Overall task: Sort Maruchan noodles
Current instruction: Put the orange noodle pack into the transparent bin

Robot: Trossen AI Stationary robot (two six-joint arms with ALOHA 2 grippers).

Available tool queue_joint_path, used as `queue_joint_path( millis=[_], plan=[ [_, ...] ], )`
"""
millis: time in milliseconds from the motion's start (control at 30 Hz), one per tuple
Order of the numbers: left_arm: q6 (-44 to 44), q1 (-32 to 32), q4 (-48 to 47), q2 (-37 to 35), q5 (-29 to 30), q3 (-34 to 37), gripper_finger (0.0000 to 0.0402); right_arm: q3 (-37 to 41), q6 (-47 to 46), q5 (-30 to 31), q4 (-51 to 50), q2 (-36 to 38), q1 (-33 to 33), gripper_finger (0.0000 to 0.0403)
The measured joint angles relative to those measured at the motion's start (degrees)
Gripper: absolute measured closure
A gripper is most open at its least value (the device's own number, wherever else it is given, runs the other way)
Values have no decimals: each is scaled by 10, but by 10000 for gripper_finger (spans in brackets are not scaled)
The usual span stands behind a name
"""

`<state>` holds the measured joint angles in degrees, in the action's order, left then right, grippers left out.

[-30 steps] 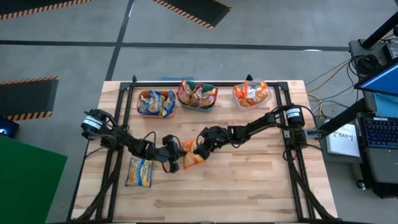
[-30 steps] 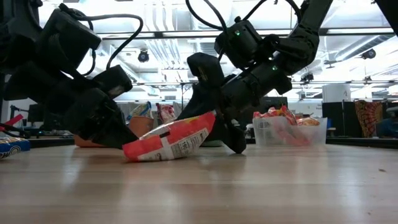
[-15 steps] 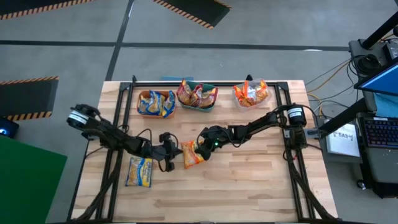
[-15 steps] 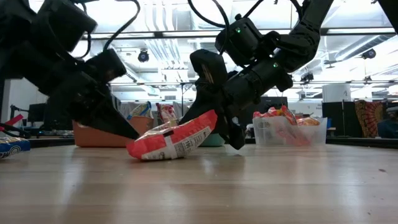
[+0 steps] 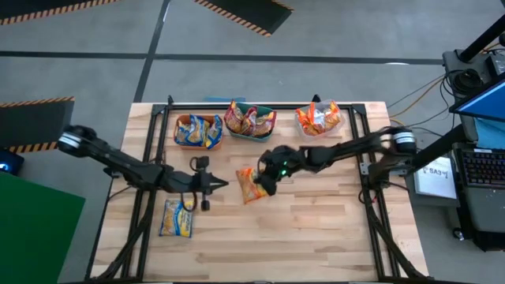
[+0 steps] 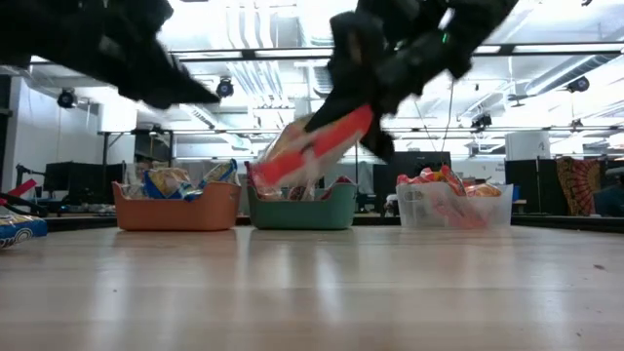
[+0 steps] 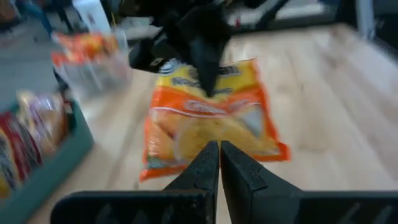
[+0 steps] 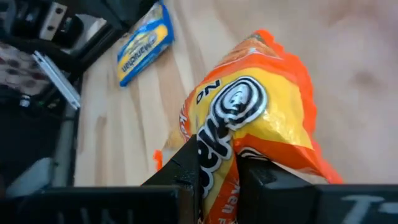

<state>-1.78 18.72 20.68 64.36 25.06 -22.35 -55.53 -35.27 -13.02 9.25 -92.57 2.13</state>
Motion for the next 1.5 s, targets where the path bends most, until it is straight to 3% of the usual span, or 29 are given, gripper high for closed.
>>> queue_joint_path(
  millis=[133, 333, 400, 533, 700, 867, 1033, 1200, 1500],
  plan=[
    [33, -1, 11, -47, 2, -1, 402, -32, 60, 88, -167, 91, 24, 355],
    [58, -2, 11, -82, 28, -1, 402, -148, 158, 338, -496, 182, 90, 355],
    [69, -3, 14, -87, 31, -3, 402, -191, 167, 383, -575, 192, 131, 355],
    [81, -3, 17, -94, 36, -7, 402, -260, 188, 356, -699, 189, 248, 355],
    [83, -3, 16, -93, 36, -9, 402, -282, 242, 240, -776, 150, 406, 355],
    [78, -3, 16, -92, 36, -9, 402, -283, 294, 222, -807, 92, 493, 355],
    [78, -3, 14, -92, 35, -9, 402, -293, 363, 207, -838, 41, 514, 355],
    [77, -3, 14, -92, 35, -9, 402, -293, 423, 115, -833, 13, 513, 355],
    [73, -3, 13, -92, 35, -8, 402, -293, 443, 138, -770, -13, 515, 355]
  ],
)
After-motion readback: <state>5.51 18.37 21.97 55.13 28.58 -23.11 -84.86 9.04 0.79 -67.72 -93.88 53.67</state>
